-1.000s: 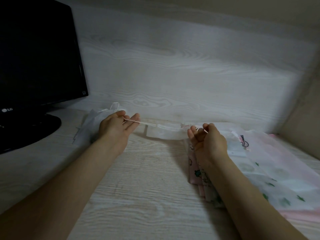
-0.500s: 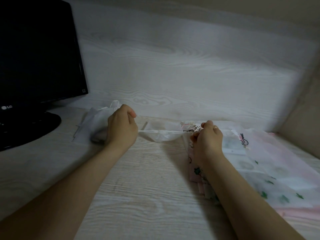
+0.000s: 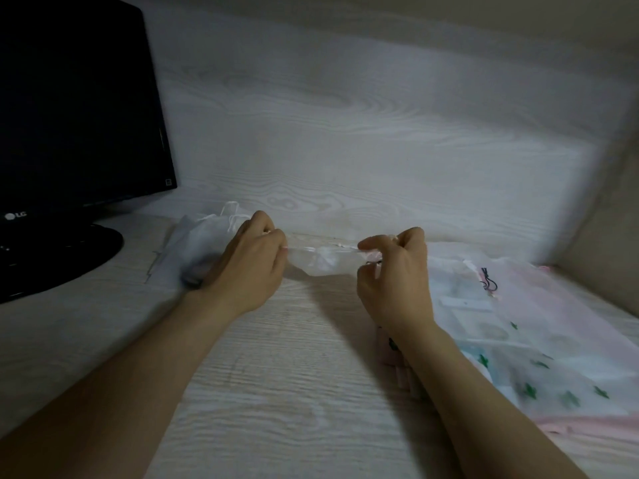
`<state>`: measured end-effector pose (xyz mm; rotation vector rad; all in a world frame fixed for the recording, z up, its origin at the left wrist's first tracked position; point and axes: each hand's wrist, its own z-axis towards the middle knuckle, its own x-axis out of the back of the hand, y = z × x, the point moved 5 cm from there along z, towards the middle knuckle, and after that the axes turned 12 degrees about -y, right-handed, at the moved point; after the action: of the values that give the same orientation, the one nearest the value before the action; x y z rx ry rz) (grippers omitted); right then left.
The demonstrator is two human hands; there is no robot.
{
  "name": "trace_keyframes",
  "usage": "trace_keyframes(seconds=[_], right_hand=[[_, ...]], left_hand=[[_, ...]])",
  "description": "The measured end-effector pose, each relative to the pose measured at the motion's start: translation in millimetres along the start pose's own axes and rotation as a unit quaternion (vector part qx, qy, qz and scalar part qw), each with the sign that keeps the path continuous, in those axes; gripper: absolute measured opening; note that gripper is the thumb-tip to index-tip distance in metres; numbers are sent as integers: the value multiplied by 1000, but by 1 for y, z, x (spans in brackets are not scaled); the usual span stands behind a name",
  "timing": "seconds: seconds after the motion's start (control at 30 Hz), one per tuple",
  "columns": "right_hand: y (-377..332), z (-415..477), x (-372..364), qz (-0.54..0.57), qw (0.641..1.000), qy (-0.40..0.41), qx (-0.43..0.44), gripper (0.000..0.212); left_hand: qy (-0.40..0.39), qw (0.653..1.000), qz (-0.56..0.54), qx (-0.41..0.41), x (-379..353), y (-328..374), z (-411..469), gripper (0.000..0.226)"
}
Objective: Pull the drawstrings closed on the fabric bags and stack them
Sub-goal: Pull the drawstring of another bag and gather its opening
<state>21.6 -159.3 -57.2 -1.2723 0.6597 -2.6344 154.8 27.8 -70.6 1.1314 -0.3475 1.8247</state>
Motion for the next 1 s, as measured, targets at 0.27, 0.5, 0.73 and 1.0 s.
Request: trace_keyframes(seconds=[0.27, 0.5, 0.73, 1.0], right_hand=[[-1, 4, -8, -172, 981, -81, 47, 15], [-8, 4, -12, -199, 975, -49, 85, 18], [-14, -2, -10, -210, 968, -128, 57, 31], [-17, -2, 2, -113, 991, -34, 59, 27]], left_hand=[[4, 990, 141, -5, 11, 18, 0, 41], [48, 999, 24, 1, 13, 33, -3, 28], [28, 980, -199, -4, -3, 47, -3, 27], [-92, 976, -197, 25, -18, 48, -3, 47]])
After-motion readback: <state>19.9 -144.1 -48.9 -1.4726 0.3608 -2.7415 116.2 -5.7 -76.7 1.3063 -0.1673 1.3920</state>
